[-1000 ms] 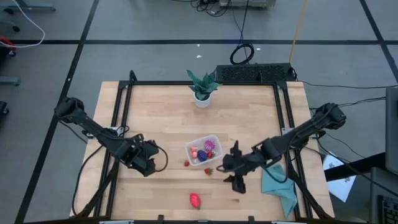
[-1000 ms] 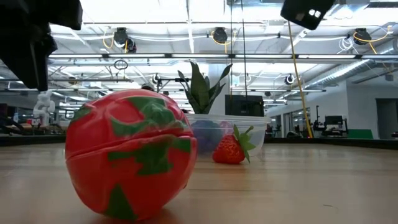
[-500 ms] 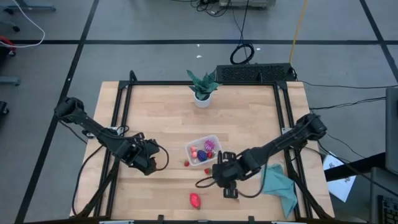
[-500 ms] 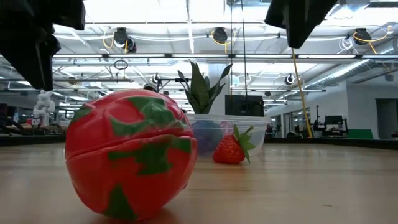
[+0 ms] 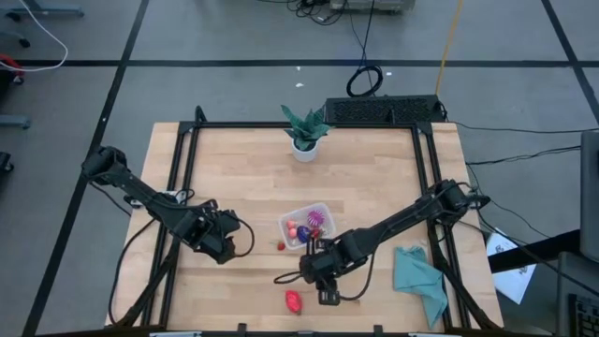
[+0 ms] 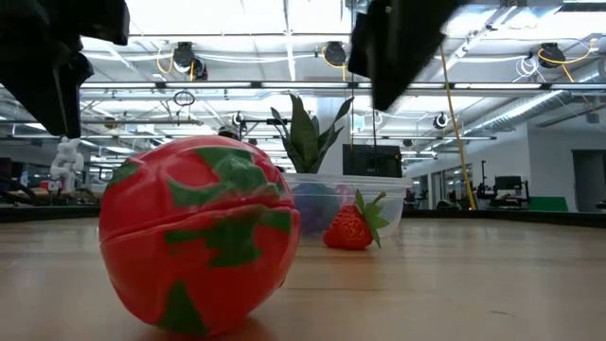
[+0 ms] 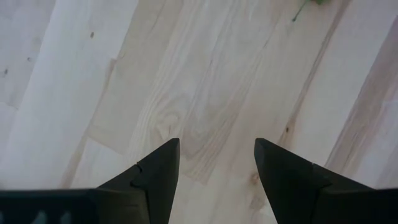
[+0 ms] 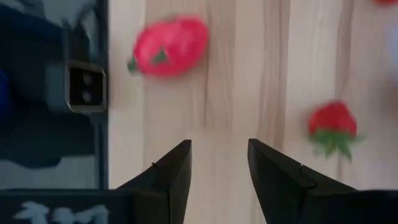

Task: Pick and placing Produce into tupperware
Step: Put the right strawberry into the transparent bin

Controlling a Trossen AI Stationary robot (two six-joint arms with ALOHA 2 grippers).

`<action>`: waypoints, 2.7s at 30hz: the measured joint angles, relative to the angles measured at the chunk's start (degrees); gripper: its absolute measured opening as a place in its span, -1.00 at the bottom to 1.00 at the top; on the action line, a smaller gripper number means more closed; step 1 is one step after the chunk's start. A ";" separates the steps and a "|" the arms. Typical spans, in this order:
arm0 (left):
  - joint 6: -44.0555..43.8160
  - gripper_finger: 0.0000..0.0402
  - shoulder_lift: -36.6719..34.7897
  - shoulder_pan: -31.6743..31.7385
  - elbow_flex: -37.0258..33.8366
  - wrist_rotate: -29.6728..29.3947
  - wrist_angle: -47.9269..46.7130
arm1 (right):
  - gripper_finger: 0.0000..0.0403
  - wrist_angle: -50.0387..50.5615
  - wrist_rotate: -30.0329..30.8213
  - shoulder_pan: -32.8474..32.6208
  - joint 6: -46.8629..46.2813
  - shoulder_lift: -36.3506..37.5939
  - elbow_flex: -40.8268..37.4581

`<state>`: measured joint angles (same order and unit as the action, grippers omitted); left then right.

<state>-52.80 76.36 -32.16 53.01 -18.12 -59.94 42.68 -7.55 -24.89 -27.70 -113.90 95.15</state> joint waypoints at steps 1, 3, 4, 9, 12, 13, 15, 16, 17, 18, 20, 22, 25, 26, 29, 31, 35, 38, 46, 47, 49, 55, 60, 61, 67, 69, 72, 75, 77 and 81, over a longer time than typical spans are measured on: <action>0.02 0.06 0.00 0.00 0.00 -0.01 0.00 | -0.28 -1.40 0.00 0.27 -0.09 -0.08 0.00; 0.04 0.06 0.02 -0.02 0.00 0.01 0.01 | -0.28 -3.30 0.04 0.83 -0.57 -0.10 0.04; 0.04 0.06 0.01 -0.12 0.00 0.00 -0.01 | -0.28 -3.54 0.02 1.03 -0.85 -0.14 0.04; 0.57 0.06 0.02 -0.87 0.01 -0.01 0.00 | -0.28 -4.26 0.09 1.75 0.13 -0.14 0.04; 0.57 0.06 0.02 -1.33 0.02 -0.04 0.00 | -0.28 -4.37 0.07 1.74 2.31 -0.14 0.02; 0.57 0.06 0.02 -1.51 0.02 -0.19 0.00 | -0.28 -4.56 0.07 1.72 2.81 -0.14 0.02; 0.57 0.06 0.02 -1.78 0.02 -0.93 0.00 | -0.28 -4.81 0.07 1.69 2.99 -0.14 0.02; 0.57 0.06 0.02 -1.93 0.02 -1.33 0.00 | -0.28 -4.79 0.07 1.69 2.93 -0.14 0.02; 0.57 0.06 0.02 -2.09 0.02 -1.54 0.00 | -0.28 -4.76 0.07 1.71 2.77 -0.14 0.02; 0.57 0.06 0.02 -2.10 0.02 -1.57 0.00 | -0.28 -4.76 0.07 1.84 2.67 -0.14 0.02; 0.56 0.06 0.02 -2.10 0.02 -1.67 0.00 | -0.28 -4.76 0.02 2.18 2.14 -0.14 0.02; 0.57 0.06 0.02 -2.10 0.02 -1.67 0.00 | -0.28 -4.74 0.03 2.60 1.28 -0.14 0.02; 0.57 0.06 0.02 -2.10 0.02 -1.70 0.00 | -0.28 -4.52 0.07 2.90 1.18 -0.14 0.02; 0.55 0.06 0.02 -2.10 0.02 -1.70 0.00 | -0.28 -4.50 0.11 3.00 1.00 -0.14 0.02; 0.55 0.06 0.02 -2.10 0.02 -1.70 0.00 | -0.28 -4.41 0.16 3.44 -1.35 -0.14 0.02; 0.54 0.06 0.02 -2.10 0.02 -1.71 0.00 | -0.28 -3.59 0.20 3.91 -3.91 -0.11 0.02; 0.15 0.06 0.02 -2.10 0.02 -1.72 0.02 | -0.27 -0.61 0.32 4.58 -8.27 -0.10 -0.02; 0.17 0.06 0.02 -2.09 0.02 -1.72 0.02 | -0.23 0.90 0.27 4.82 -10.48 -0.10 -0.07; 0.15 0.06 0.02 -2.10 0.02 -1.73 0.04 | -0.05 0.11 0.16 4.97 -13.66 -0.08 -1.08; 0.15 0.06 0.02 -2.10 0.02 -1.72 0.04 | -0.03 -0.21 0.05 4.97 -13.98 -0.08 -1.62; 0.15 0.06 0.02 -2.10 0.02 -1.74 0.04 | -0.01 -1.43 -0.22 4.97 -15.15 -0.08 -2.78; 0.35 0.06 0.02 -2.10 0.02 -1.74 0.06 | -0.01 -5.44 -1.73 5.03 -15.98 -0.10 -5.74; 0.19 0.06 0.02 -2.10 0.02 -1.70 0.07 | 0.02 -5.53 -1.84 5.14 -15.81 -0.10 -6.75; 0.17 0.06 0.02 -2.10 0.02 -1.70 0.07 | 0.03 -5.55 -1.84 5.18 -16.08 -0.12 -6.84; 0.22 0.06 0.02 -2.10 0.02 -1.67 0.11 | 0.14 -5.59 -1.95 5.69 -16.24 -0.10 -6.84; 0.22 0.06 0.02 -2.10 0.02 -1.67 0.11 | 0.18 -5.59 -1.95 5.78 -16.22 -0.10 -6.84; 0.24 0.06 0.02 -2.10 0.02 -1.65 0.11 | 0.24 -4.51 -1.92 5.84 -16.22 -0.10 -6.84; 0.33 0.06 0.02 -2.10 0.02 -1.63 0.13 | 0.28 -3.89 -1.89 5.84 -16.26 -0.10 -6.84; 0.37 0.06 0.02 -2.10 0.02 -1.63 0.13 | 0.30 -3.31 -1.87 5.84 -16.54 -0.10 -6.84; 0.35 0.06 0.02 -2.10 0.02 -1.51 0.13 | 0.32 -3.39 -1.81 5.84 -16.59 -0.10 -6.84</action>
<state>-52.45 76.38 -34.26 53.04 -19.63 -59.81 39.29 -9.36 -19.05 -44.29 -113.99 88.31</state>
